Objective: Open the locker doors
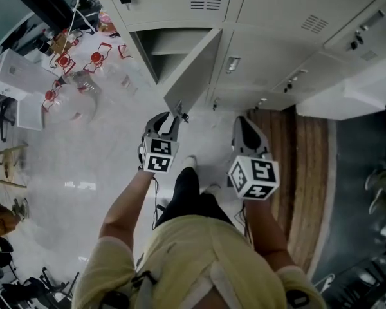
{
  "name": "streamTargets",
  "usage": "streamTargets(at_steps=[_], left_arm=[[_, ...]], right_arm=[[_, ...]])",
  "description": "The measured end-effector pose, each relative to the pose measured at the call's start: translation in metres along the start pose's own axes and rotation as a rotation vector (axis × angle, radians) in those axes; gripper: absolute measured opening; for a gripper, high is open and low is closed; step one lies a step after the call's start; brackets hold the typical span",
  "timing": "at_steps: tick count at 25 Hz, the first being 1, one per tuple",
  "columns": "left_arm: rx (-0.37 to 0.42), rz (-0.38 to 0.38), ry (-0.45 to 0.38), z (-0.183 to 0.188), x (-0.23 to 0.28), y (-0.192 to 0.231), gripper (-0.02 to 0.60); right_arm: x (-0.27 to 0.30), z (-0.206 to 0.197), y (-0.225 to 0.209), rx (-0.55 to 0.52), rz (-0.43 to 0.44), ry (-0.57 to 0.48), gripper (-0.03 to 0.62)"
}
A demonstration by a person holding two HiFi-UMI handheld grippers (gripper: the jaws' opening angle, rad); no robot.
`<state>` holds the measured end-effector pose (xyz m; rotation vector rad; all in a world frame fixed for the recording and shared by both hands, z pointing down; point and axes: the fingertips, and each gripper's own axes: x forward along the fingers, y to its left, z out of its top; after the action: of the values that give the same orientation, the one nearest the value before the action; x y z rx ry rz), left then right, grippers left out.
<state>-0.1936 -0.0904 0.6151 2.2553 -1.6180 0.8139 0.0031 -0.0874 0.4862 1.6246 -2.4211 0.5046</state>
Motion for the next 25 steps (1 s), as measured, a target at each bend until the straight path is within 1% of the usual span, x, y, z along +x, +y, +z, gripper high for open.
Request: streamTargets(at_steps=[7, 11, 18, 22, 25], left_arm=[[0.057, -0.077, -0.01, 0.001, -0.001, -0.035, 0.109], [0.099, -0.13, 0.004, 0.002, -0.004, -0.051, 0.109], [0.137, -0.216, -0.002, 0.004, -0.003, -0.079, 0.109], [0.151, -0.269, 0.005, 0.009, -0.005, -0.092, 0.109], [0.159, -0.304, -0.007, 0.014, -0.005, -0.102, 0.109]], right_arm=[[-0.011, -0.001, -0.012, 0.022, -0.028, -0.001, 0.006], [-0.016, -0.003, -0.017, 0.034, -0.044, 0.002, 0.006], [-0.022, -0.003, -0.02, 0.043, -0.06, -0.003, 0.006], [-0.027, -0.003, -0.023, 0.048, -0.073, -0.006, 0.006], [-0.031, -0.001, -0.028, 0.053, -0.083, -0.013, 0.006]])
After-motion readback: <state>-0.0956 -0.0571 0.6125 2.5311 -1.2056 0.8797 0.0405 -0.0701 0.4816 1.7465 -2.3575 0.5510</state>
